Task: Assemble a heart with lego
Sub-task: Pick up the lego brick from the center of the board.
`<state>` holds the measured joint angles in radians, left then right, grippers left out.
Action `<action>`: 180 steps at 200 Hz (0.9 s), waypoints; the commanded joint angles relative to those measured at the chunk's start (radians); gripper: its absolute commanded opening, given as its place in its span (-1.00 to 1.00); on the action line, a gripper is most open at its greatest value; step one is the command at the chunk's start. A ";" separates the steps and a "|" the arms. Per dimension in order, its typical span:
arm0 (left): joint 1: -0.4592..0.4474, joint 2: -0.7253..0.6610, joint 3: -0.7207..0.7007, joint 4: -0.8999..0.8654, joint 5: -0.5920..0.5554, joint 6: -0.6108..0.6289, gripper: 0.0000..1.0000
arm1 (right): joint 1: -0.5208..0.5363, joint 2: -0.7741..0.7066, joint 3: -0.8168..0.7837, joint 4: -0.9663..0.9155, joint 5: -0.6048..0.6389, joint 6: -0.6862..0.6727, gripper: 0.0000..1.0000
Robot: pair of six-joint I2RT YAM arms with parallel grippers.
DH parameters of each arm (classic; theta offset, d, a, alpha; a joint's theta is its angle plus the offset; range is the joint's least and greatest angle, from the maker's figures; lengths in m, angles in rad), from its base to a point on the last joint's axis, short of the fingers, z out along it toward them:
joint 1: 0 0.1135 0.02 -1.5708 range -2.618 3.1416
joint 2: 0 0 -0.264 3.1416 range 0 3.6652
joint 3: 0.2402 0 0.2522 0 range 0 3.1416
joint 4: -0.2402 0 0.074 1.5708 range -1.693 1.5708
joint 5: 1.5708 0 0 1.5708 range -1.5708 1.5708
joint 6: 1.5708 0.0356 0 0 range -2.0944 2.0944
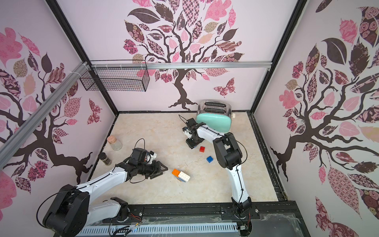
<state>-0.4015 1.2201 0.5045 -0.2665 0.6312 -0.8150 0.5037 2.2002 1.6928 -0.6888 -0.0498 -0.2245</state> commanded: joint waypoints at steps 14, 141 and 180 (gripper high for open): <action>0.004 -0.006 -0.013 0.028 -0.004 -0.006 0.10 | 0.007 -0.026 0.008 -0.037 0.002 0.017 -0.08; 0.111 -0.195 -0.031 -0.101 -0.050 0.003 0.07 | 0.160 -0.283 -0.070 -0.080 -0.021 0.073 -0.39; 0.125 -0.298 -0.084 -0.120 -0.060 -0.028 0.07 | 0.313 -0.382 -0.156 -0.072 -0.033 0.184 -0.39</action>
<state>-0.2810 0.9607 0.4633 -0.3466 0.5854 -0.8360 0.7406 1.8500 1.5833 -0.7315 -0.0628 -0.1299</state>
